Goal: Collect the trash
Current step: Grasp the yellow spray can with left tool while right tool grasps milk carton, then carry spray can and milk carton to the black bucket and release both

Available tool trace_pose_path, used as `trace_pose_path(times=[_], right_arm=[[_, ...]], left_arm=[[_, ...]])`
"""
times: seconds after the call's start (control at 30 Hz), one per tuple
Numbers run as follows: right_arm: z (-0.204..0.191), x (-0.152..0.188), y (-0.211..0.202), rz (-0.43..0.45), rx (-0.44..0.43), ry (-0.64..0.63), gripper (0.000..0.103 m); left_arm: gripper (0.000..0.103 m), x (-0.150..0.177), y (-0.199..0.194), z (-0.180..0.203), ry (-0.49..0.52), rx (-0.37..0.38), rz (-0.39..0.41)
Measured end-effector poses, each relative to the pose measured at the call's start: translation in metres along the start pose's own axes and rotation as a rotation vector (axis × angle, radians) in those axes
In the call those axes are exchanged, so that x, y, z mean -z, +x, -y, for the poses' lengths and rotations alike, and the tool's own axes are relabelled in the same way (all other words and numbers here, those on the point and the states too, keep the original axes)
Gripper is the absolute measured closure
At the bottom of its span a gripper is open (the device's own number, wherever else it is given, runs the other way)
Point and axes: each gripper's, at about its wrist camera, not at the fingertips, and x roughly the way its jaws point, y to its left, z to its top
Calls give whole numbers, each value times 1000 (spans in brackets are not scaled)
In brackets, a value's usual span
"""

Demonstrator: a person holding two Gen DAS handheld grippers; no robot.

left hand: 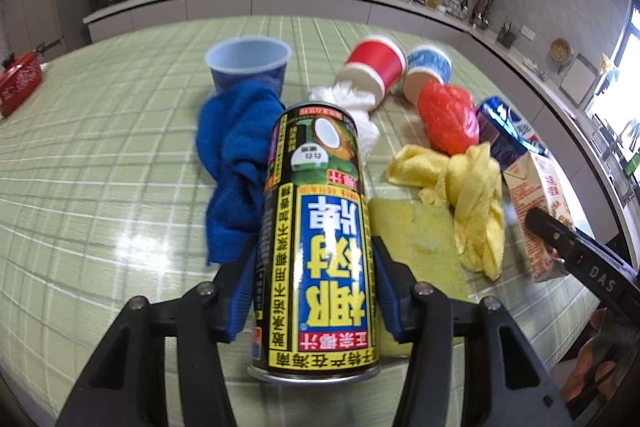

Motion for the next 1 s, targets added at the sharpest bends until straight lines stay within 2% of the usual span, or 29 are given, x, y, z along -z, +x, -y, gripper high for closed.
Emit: trace_pose_path(times=[0.23, 0.43, 0.67, 0.83, 1.0], right_arm=[[13, -8, -37, 51, -31, -3, 53], [54, -6, -71, 95, 5, 53, 54], [159, -1, -106, 147, 92, 156, 54], [277, -1, -118, 160, 116, 188, 54], [388, -3, -108, 93, 115, 150, 54]], left_arm=[[49, -6, -30, 24, 17, -3, 66], [49, -9, -42, 74, 84, 80, 90], [49, -3, -34, 167, 160, 176, 97], [49, 5, -12, 262, 154, 217, 102], [49, 13, 15, 362, 107, 238, 79]])
